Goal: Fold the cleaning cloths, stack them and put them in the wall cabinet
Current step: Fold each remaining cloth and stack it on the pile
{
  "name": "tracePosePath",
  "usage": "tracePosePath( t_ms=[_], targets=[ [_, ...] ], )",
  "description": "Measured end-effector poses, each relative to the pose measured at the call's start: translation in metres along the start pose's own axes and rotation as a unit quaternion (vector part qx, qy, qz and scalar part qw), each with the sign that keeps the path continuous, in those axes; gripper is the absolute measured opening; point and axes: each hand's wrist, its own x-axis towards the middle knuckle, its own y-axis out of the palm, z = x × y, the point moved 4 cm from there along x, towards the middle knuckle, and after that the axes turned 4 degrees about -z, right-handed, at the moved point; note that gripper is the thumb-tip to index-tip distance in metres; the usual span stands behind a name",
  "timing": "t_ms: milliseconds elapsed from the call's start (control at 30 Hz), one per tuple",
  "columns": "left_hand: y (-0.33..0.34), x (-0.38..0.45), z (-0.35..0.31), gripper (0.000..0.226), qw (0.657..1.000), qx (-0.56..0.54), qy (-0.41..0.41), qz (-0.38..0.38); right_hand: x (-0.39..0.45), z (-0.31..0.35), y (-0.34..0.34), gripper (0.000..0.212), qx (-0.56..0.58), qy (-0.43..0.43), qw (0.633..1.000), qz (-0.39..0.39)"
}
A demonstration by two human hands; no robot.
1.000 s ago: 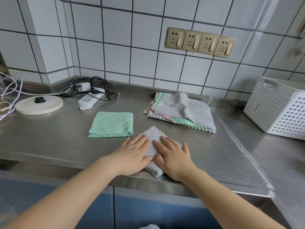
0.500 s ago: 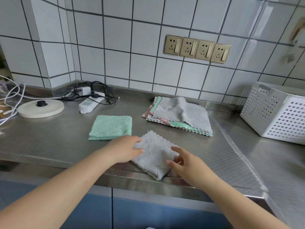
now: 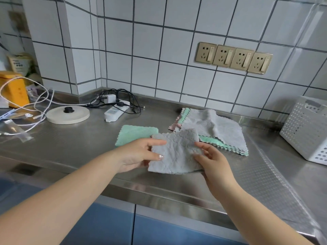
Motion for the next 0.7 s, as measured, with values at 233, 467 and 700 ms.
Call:
tracePosePath(
  t_ms=[233, 467, 700],
  targets=[
    [-0.081, 0.014, -0.024, 0.039, 0.987, 0.034, 0.034, -0.156, 0.049, 0.027, 0.072, 0.035, -0.126, -0.04, 0.99, 0.048],
    [-0.12, 0.041, -0.009, 0.047, 0.963, 0.155, 0.016, -0.219, 0.091, 0.017, 0.125, 0.038, -0.268, -0.06, 0.959, 0.076],
    [-0.126, 0.054, 0.013, 0.048, 0.941, 0.264, 0.006, -0.212, 0.105, -0.007, 0.135, 0.038, -0.353, -0.068, 0.927, 0.104]
  ],
)
